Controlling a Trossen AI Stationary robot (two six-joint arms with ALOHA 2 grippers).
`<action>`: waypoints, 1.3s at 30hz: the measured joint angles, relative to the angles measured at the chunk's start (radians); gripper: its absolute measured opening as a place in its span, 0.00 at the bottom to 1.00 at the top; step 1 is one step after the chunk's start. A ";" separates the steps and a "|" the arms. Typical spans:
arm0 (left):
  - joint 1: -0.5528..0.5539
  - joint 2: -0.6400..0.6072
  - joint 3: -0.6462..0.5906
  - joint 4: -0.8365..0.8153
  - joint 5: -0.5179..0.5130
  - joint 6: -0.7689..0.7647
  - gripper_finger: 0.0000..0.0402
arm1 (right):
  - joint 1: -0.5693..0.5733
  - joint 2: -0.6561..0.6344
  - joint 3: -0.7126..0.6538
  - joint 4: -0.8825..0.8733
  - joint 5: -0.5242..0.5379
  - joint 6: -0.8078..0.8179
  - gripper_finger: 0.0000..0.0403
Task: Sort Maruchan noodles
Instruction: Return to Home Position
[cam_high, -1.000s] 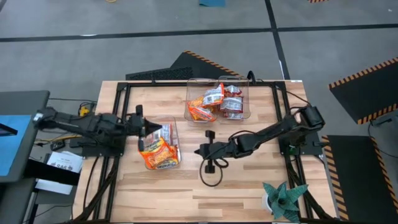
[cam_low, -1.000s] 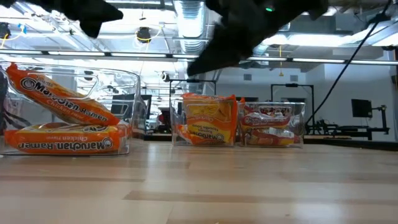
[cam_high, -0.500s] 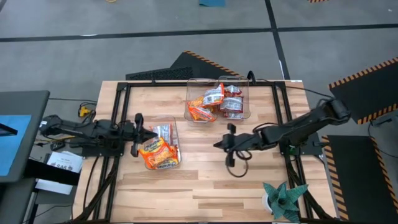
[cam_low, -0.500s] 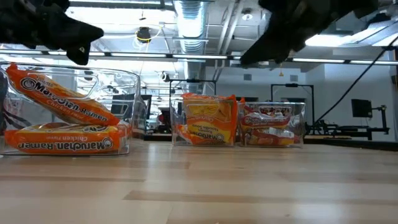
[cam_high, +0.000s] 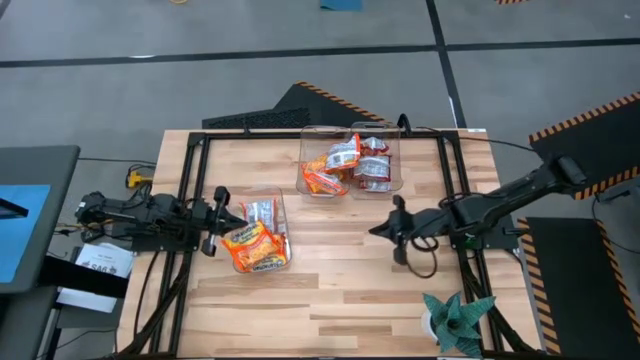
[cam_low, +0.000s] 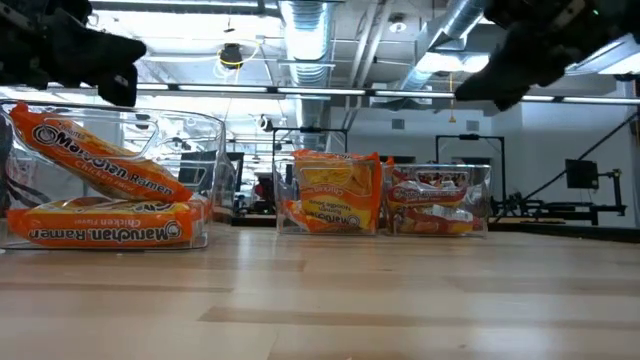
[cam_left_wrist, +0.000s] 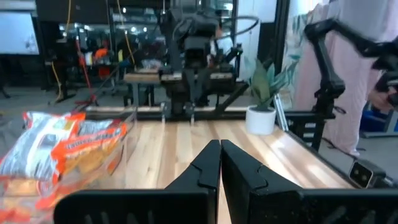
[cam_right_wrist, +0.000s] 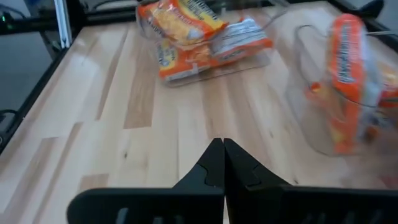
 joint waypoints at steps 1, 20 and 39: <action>0.000 -0.001 0.000 0.006 0.000 0.000 0.00 | -0.005 -0.030 -0.020 0.003 -0.001 0.004 0.03; 0.000 0.011 0.004 -0.008 -0.043 0.005 0.00 | -0.136 -0.746 -0.401 0.081 -0.052 -0.027 0.03; 0.000 0.016 0.006 -0.119 -0.082 0.006 0.00 | -0.109 -0.886 -0.507 0.037 -0.055 -0.158 0.03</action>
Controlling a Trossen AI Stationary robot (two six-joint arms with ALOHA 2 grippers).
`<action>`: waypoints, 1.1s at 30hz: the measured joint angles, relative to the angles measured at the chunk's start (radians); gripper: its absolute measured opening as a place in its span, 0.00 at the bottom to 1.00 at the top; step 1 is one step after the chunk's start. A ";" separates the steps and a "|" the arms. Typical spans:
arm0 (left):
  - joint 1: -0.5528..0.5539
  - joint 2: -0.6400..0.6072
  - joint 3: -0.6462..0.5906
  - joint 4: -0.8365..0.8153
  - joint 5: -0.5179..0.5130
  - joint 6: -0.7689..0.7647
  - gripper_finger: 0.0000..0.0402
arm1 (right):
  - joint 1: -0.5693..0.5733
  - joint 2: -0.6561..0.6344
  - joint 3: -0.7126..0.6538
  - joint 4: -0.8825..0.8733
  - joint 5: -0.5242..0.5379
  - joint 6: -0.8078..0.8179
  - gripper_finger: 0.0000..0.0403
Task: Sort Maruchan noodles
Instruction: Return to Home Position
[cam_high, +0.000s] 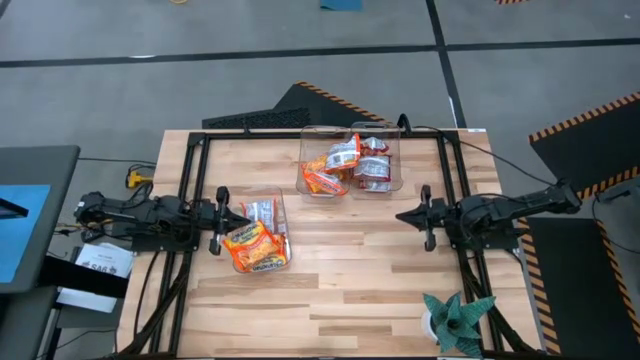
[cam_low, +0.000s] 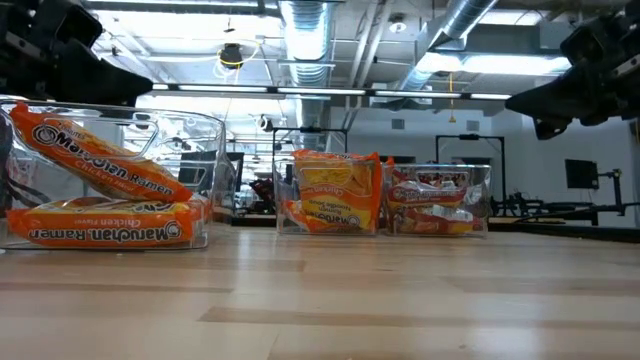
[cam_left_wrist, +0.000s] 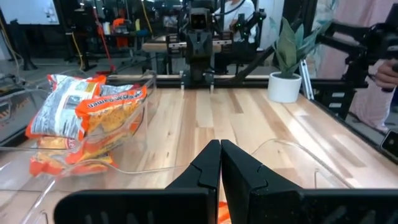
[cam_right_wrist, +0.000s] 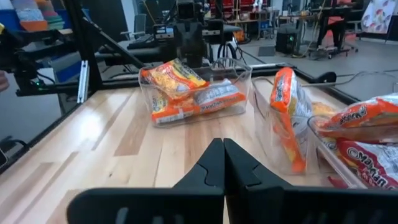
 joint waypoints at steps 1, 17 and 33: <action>0.000 0.002 0.000 0.000 0.000 0.009 0.00 | 0.000 0.005 0.000 -0.001 0.000 0.000 0.03; 0.000 0.010 0.000 0.004 -0.038 -0.054 0.00 | 0.002 0.032 -0.001 -0.007 0.000 0.076 0.11; 0.016 -0.016 -0.005 0.036 -0.030 -0.055 0.00 | 0.002 0.032 -0.002 -0.007 0.000 0.076 0.12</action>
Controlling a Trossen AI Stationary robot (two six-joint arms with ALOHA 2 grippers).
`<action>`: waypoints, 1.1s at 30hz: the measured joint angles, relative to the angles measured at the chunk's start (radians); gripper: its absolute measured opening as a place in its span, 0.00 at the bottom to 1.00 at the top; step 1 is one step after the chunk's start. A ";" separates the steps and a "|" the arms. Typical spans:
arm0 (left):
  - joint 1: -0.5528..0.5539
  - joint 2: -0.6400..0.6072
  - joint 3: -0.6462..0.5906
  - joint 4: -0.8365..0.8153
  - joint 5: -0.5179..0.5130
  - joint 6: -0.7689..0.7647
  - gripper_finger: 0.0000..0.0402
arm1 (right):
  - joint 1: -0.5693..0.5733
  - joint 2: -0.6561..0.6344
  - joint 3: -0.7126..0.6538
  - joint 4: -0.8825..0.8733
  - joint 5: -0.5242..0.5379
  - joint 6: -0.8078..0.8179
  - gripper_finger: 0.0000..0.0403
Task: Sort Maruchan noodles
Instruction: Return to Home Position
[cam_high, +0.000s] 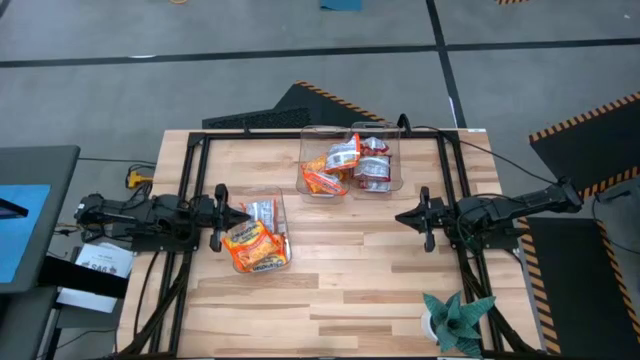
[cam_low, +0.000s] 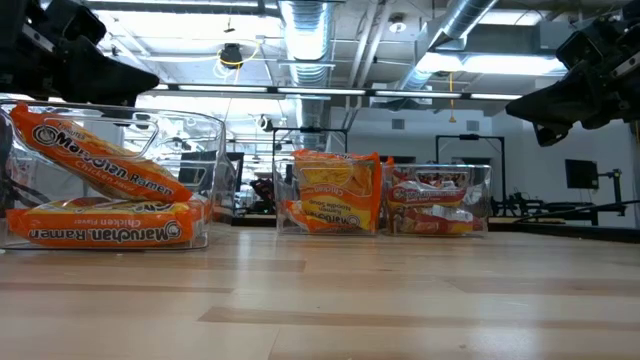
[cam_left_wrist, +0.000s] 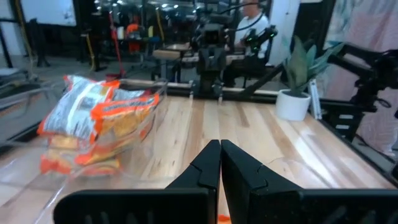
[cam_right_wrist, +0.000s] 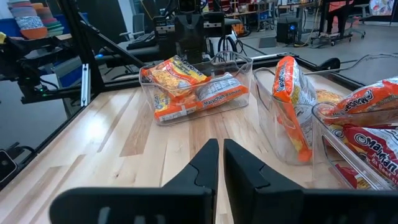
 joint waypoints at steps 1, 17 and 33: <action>0.009 0.000 0.000 -0.003 0.000 0.000 0.00 | 0.000 0.000 0.000 0.000 0.000 0.000 0.12; 0.057 0.001 -0.002 -0.003 -0.003 0.000 0.00 | 0.000 0.000 0.000 0.000 0.000 0.000 0.12; 0.057 0.001 -0.004 -0.003 -0.003 0.000 0.00 | 0.000 0.000 -0.001 0.000 0.001 0.000 0.12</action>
